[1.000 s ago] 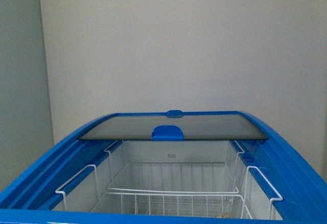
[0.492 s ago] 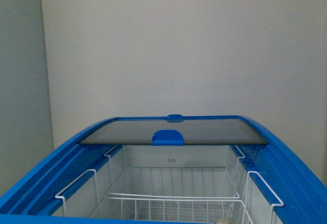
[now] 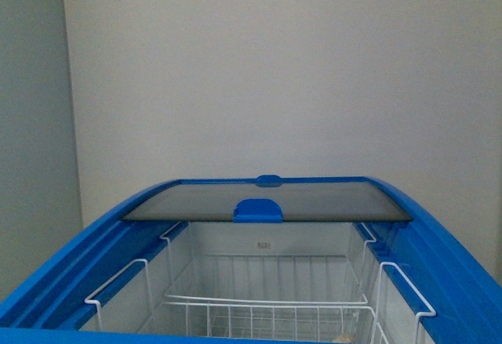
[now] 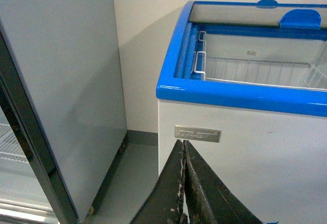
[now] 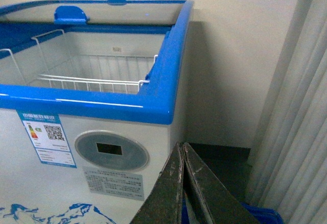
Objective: Put drink in fridge
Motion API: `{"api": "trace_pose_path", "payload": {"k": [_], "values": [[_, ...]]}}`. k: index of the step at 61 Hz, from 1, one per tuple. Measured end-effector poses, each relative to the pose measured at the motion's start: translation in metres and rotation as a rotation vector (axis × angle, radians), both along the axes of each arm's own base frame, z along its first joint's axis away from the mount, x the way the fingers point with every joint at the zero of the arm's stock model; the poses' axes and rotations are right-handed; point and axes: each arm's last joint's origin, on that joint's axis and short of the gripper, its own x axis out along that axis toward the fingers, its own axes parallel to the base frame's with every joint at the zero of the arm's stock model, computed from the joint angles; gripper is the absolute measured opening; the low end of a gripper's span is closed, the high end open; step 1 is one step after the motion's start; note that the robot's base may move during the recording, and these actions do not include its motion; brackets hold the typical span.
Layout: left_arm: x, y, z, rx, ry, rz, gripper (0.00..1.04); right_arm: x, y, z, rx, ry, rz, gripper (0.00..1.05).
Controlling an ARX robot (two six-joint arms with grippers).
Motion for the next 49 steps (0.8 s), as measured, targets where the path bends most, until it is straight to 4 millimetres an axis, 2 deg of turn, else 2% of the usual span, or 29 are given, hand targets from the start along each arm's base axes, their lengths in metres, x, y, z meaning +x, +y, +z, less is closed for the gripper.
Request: {"api": "trace_pose_path", "payload": {"k": [3, 7, 17, 28, 33, 40, 49], "values": [[0.0000, 0.0000, 0.0000, 0.000, 0.000, 0.000, 0.03, -0.0003, 0.0000, 0.0004, 0.000, -0.005, 0.001, 0.05], [0.0000, 0.0000, 0.0000, 0.000, 0.000, 0.000, 0.04, -0.0005, 0.0000, 0.0008, 0.000, -0.010, 0.002, 0.19], [0.0000, 0.0000, 0.0000, 0.000, 0.000, 0.000, 0.28, -0.0006, 0.0000, 0.0009, 0.000, -0.011, 0.002, 0.45], [0.0000, 0.0000, 0.0000, 0.000, 0.000, 0.000, 0.71, -0.0006, 0.0000, 0.0009, 0.000, -0.011, 0.002, 0.85], [0.0000, 0.0000, 0.0000, 0.000, 0.000, 0.000, 0.81, -0.0006, 0.0000, 0.0009, 0.000, -0.011, 0.002, 0.96], [0.0000, 0.0000, 0.0000, 0.000, 0.000, 0.000, 0.98, -0.0006, 0.0000, 0.0009, 0.000, -0.011, 0.002, 0.97], [0.0000, 0.0000, 0.0000, 0.000, 0.000, 0.000, 0.97, -0.0006, 0.0000, 0.0009, 0.000, -0.011, 0.002, 0.97]]}}
